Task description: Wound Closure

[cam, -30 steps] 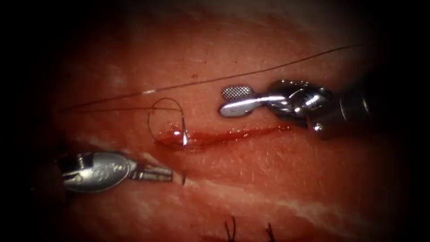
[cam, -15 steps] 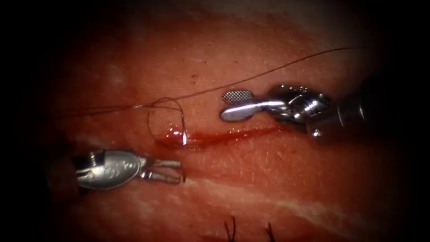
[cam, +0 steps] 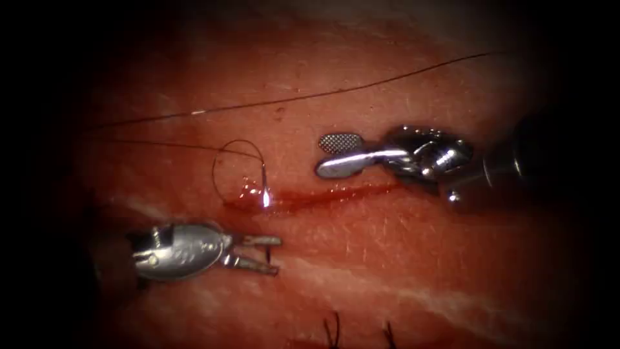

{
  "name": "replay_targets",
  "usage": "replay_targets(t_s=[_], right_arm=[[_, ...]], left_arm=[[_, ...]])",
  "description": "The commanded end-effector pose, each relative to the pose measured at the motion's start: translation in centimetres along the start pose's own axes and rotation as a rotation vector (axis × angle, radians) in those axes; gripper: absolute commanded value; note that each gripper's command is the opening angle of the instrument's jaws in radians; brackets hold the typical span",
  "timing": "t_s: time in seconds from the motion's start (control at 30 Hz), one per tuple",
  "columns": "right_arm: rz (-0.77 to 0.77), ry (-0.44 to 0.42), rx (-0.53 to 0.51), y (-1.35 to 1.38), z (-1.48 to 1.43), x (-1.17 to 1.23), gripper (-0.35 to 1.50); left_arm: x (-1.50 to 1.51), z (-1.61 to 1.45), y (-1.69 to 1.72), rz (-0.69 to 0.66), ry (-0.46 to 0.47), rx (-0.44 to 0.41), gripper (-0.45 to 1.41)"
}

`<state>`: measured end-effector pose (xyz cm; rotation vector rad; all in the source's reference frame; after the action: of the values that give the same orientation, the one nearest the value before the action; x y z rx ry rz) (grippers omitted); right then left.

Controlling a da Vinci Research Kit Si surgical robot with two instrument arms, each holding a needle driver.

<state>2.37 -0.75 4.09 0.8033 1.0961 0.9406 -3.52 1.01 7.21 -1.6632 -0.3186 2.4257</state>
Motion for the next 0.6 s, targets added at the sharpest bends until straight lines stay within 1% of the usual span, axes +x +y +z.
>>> replay_targets(t_s=[0.03,0.2,0.27,0.3,0.37,0.4,0.47,0.5,0.6], right_arm=[[0.003,-0.003,0.002,0.00,0.05,-0.12,0.71],[0.003,-0.003,0.001,0.00,0.05,-0.12,0.71],[0.003,-0.003,0.002,-0.01,0.05,-0.12,0.71],[0.003,-0.003,0.002,-0.01,0.04,-0.12,0.71],[0.003,-0.003,0.002,-0.01,0.05,-0.12,0.71],[0.003,-0.003,0.002,-0.02,0.05,-0.13,0.71],[0.003,-0.003,0.002,-0.03,0.05,-0.13,0.71],[0.003,-0.005,0.008,-0.06,0.05,-0.14,0.71],[0.003,-0.005,0.008,-0.08,0.04,-0.14,0.71]], left_arm=[[-0.07,0.14,0.01,0.002,0.006,0.001,-0.45],[-0.15,0.26,-0.07,-0.065,0.015,0.006,-0.45],[-0.20,0.27,-0.10,-0.109,0.020,0.005,-0.45],[-0.24,0.25,-0.13,-0.160,0.026,0.001,-0.45],[-0.26,0.22,-0.15,-0.218,0.034,-0.002,-0.45],[-0.27,0.18,-0.14,-0.300,0.064,-0.010,-0.45],[-0.24,0.15,-0.12,-0.375,0.095,-0.038,-0.45],[-0.17,0.11,-0.07,-0.452,0.145,-0.088,-0.45],[-0.04,0.05,-0.01,-0.511,0.198,-0.130,-0.45]])
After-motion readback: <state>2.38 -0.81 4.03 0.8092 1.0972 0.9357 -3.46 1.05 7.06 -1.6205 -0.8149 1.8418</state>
